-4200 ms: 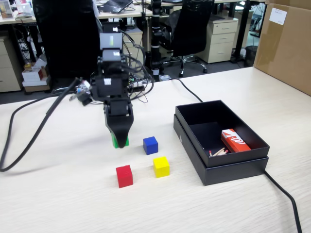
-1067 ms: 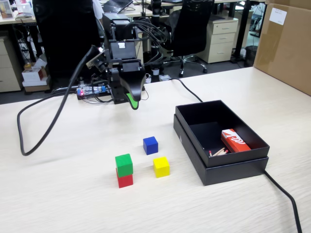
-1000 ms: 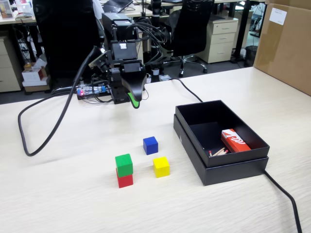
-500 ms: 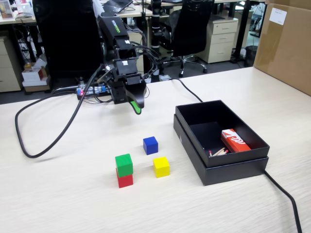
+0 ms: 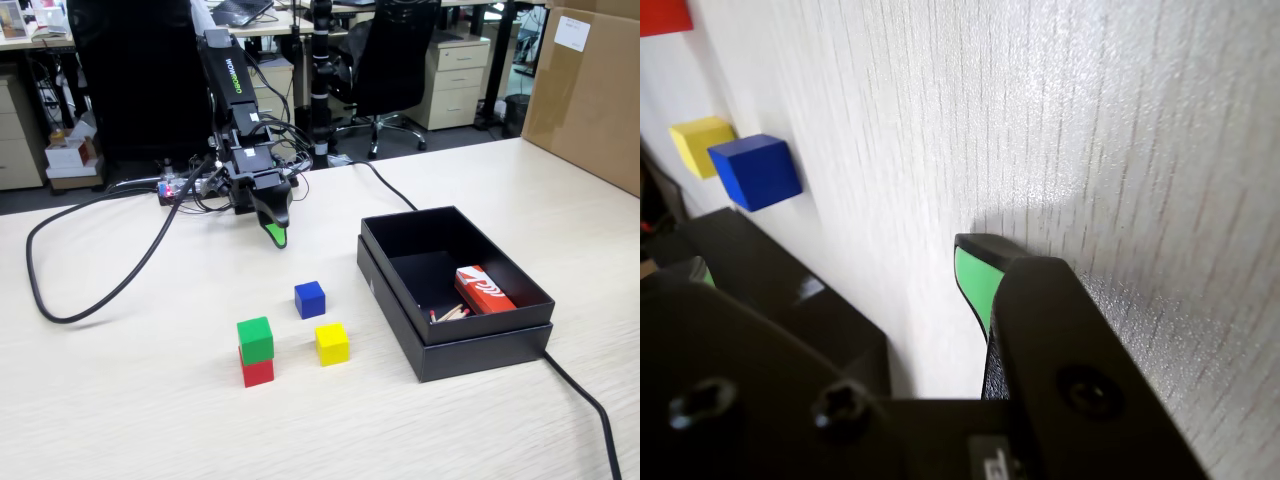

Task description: Put the green cube on top of the red cube

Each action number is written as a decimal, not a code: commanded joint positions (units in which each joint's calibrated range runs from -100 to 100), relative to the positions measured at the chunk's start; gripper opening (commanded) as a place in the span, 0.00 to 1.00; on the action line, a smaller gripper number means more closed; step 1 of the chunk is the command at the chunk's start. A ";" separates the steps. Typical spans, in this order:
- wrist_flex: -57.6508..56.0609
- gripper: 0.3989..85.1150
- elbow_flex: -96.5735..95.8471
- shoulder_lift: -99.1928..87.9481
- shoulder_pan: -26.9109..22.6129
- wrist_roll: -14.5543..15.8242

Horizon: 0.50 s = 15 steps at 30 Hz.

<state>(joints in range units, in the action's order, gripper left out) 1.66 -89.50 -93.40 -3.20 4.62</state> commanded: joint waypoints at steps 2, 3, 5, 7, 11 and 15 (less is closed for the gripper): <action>9.18 0.55 -2.43 -1.44 0.24 0.24; 9.61 0.55 -3.34 -1.55 0.24 0.29; 11.25 0.56 -5.24 -1.55 0.15 0.29; 11.60 0.56 -6.15 -1.55 0.15 0.29; 11.42 0.56 -7.14 -1.32 0.29 0.29; 10.30 0.56 -7.60 -0.64 0.68 0.29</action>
<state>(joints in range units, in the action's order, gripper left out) 11.11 -96.71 -94.30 -2.76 4.71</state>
